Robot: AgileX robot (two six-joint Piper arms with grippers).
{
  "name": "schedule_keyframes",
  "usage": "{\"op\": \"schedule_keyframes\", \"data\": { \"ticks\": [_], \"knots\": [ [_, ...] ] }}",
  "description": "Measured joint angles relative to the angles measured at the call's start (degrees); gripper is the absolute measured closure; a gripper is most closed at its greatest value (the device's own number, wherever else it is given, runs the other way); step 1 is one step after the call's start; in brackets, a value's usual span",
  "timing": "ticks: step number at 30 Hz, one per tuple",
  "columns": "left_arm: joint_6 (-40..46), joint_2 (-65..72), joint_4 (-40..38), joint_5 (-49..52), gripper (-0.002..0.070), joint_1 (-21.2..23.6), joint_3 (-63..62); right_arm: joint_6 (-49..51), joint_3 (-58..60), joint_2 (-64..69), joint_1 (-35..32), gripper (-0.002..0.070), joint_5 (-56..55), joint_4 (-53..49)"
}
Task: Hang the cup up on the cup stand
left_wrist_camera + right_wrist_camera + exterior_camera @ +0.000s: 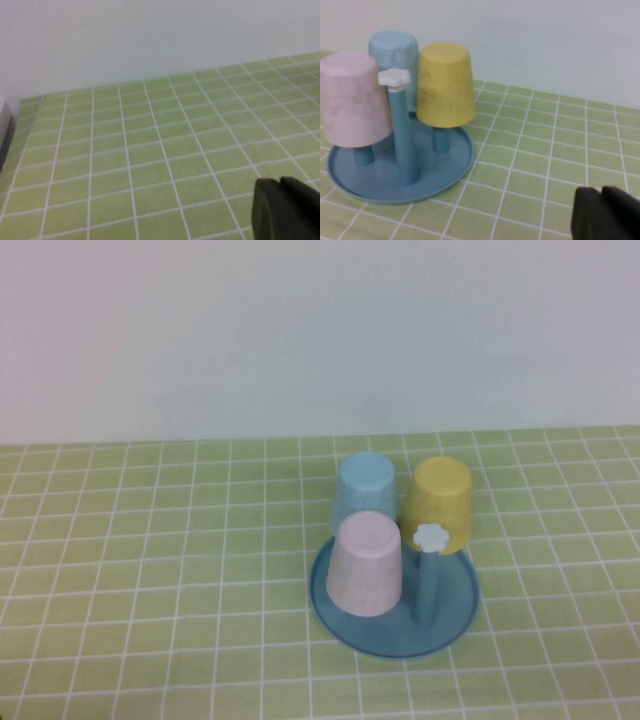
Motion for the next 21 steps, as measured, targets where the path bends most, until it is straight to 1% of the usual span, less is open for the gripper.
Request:
{"op": "schedule_keyframes", "data": {
  "ticks": [2,21],
  "knots": [
    [0.0,0.0,0.0,3.06,0.0675,0.0,0.0,0.0,0.0,0.0,0.0,0.0637,0.0,0.0],
    [-0.03,0.0,-0.16,3.15,0.0675,0.0,0.0,0.0,0.0,0.0,0.0,0.0638,0.0,0.0]
  ]
}}
